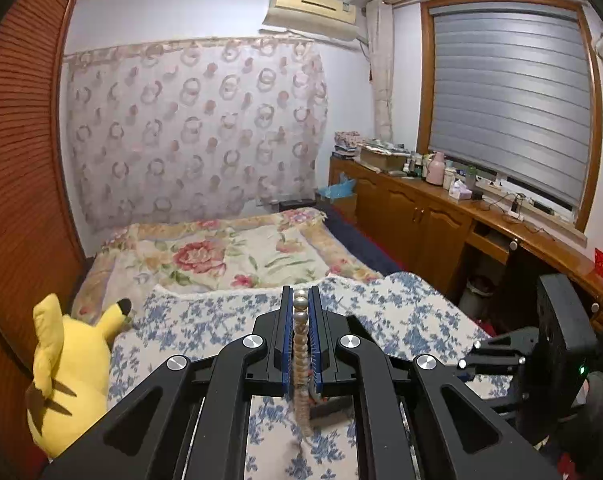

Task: Organize jewelry
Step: 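Lower the pearls and wooden beads into the box and open both tools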

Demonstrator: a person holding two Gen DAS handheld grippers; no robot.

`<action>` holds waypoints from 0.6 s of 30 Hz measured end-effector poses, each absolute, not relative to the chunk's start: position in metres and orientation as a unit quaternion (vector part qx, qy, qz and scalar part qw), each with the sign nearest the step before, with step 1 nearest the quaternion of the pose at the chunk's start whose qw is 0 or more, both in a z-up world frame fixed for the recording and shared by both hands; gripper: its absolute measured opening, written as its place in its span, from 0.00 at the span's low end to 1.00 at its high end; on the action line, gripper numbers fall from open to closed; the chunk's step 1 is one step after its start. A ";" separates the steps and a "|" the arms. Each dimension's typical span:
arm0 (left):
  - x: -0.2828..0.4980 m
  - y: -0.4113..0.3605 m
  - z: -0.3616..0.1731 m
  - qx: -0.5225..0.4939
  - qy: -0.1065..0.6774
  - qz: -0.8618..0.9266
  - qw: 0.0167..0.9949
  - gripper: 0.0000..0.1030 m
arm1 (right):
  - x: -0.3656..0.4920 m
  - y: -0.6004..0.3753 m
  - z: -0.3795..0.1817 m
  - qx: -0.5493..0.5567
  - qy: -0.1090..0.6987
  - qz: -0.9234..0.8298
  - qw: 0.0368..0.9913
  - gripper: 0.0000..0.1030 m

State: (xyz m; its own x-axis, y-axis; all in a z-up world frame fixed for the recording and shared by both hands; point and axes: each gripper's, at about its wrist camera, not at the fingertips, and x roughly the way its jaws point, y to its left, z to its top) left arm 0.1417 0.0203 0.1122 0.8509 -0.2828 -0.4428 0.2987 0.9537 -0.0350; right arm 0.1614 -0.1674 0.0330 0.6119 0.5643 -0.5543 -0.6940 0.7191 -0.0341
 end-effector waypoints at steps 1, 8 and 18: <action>0.144 0.018 0.116 0.018 0.224 -0.153 0.962 0.06 | 0.167 -0.168 0.038 -0.125 0.257 0.349 0.893 0.15; 0.168 0.001 0.137 0.020 0.212 -0.157 0.964 0.06 | 0.203 -0.173 0.055 -0.123 0.244 0.326 0.905 0.15; 0.212 -0.018 0.120 0.014 0.239 -0.169 0.956 0.06 | 0.243 -0.168 0.034 -0.128 0.258 0.302 0.909 0.15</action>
